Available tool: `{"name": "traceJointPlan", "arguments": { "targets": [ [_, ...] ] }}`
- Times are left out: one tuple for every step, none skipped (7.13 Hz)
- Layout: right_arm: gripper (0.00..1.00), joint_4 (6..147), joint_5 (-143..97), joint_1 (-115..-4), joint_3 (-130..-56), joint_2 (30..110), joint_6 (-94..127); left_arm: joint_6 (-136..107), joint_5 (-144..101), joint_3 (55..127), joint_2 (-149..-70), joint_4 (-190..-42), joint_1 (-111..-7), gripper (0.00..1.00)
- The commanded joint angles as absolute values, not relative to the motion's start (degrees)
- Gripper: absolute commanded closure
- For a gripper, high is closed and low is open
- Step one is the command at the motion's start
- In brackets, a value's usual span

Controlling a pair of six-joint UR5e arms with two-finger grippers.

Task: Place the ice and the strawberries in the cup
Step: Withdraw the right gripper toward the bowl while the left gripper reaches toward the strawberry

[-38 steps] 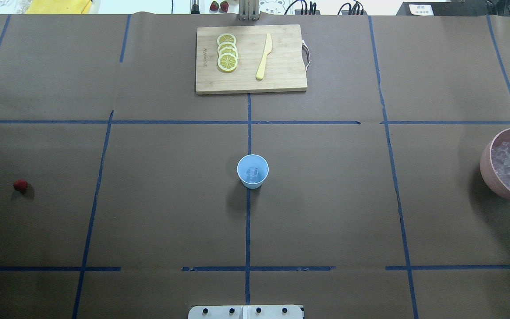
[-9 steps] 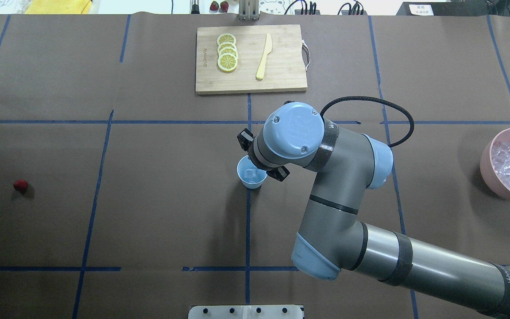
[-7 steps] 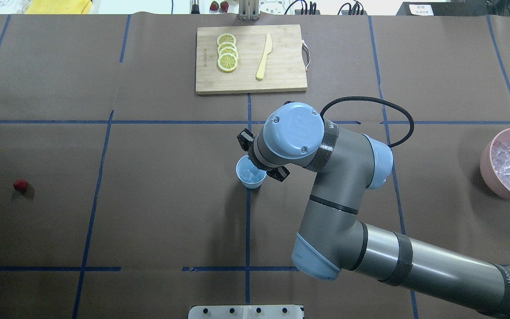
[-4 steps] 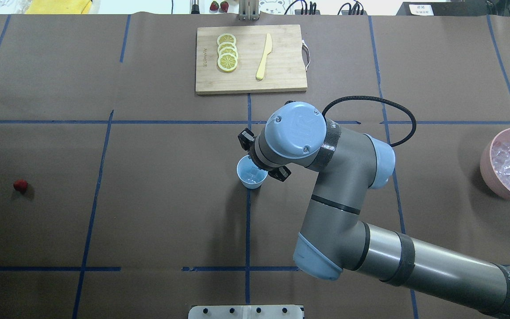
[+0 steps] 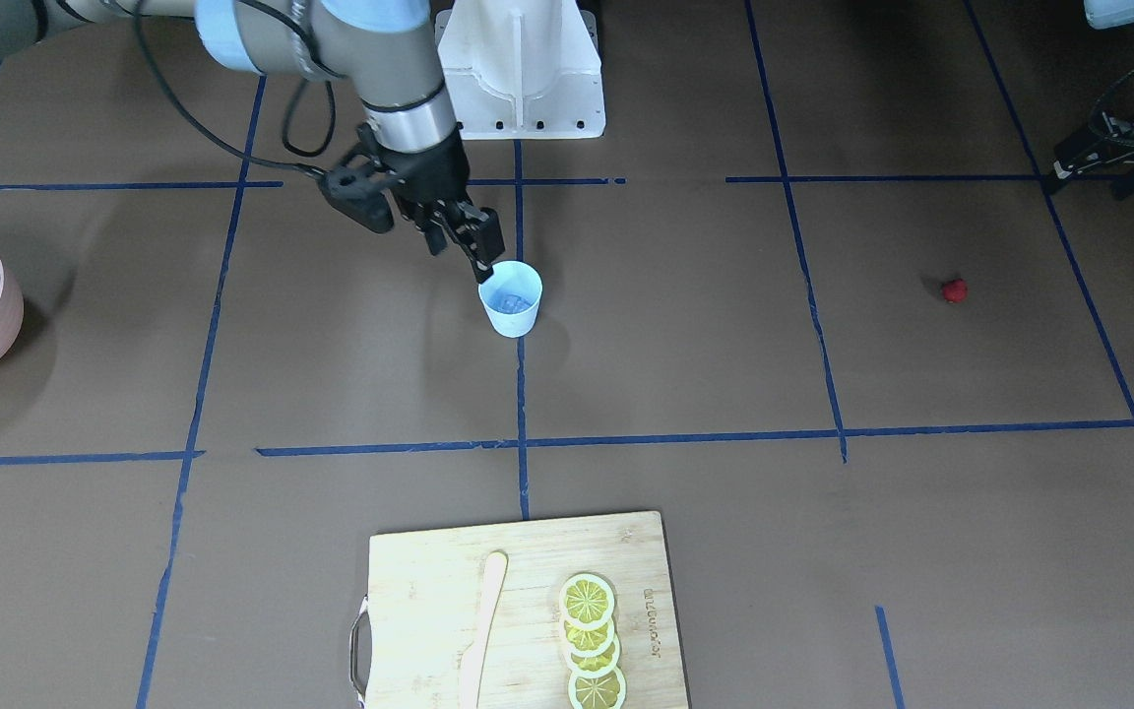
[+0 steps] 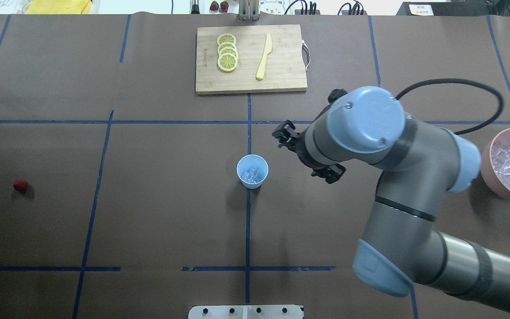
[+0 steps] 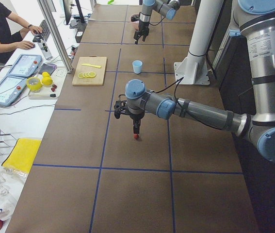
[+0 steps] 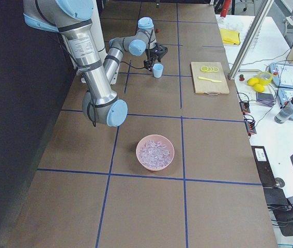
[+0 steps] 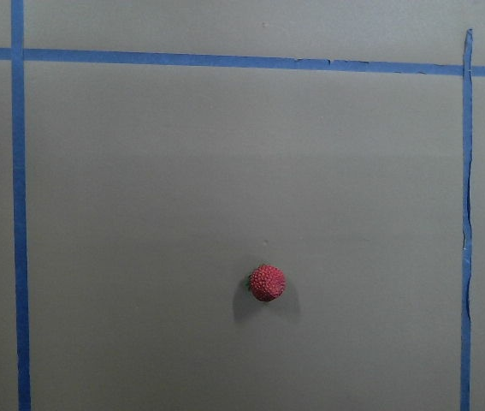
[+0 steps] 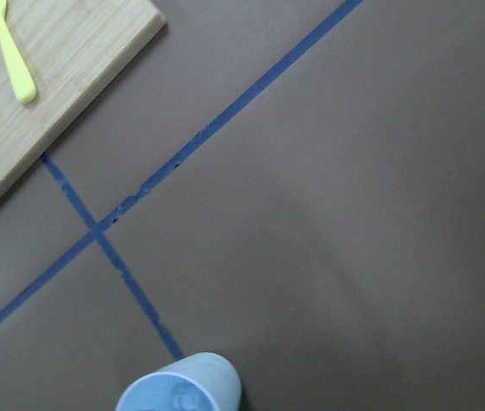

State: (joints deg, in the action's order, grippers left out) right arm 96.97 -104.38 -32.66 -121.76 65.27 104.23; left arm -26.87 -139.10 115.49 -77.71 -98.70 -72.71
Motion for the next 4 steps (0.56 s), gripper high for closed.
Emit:
{"name": "traceJointPlan", "arguments": {
  "targets": [
    [0.00, 98.0, -110.4, -38.5, -129.6, 77.3, 90.7, -26.9, -137.6, 115.5, -78.0, -98.7, -72.6, 0.00],
    [0.00, 98.0, -114.0, -43.1, -131.5, 81.9, 83.1, -26.7, -136.6, 115.1, -78.0, -98.8, -72.3, 0.00],
    [0.00, 98.0, -118.2, -47.9, -131.7, 84.8, 76.3, -26.6, -136.6, 114.8, -78.0, -98.8, -70.9, 0.00],
    [0.00, 98.0, -120.7, -51.7, -131.7, 87.4, 70.3, -29.1, -134.3, 114.8, -78.3, -99.2, -68.2, 0.00]
  ]
}}
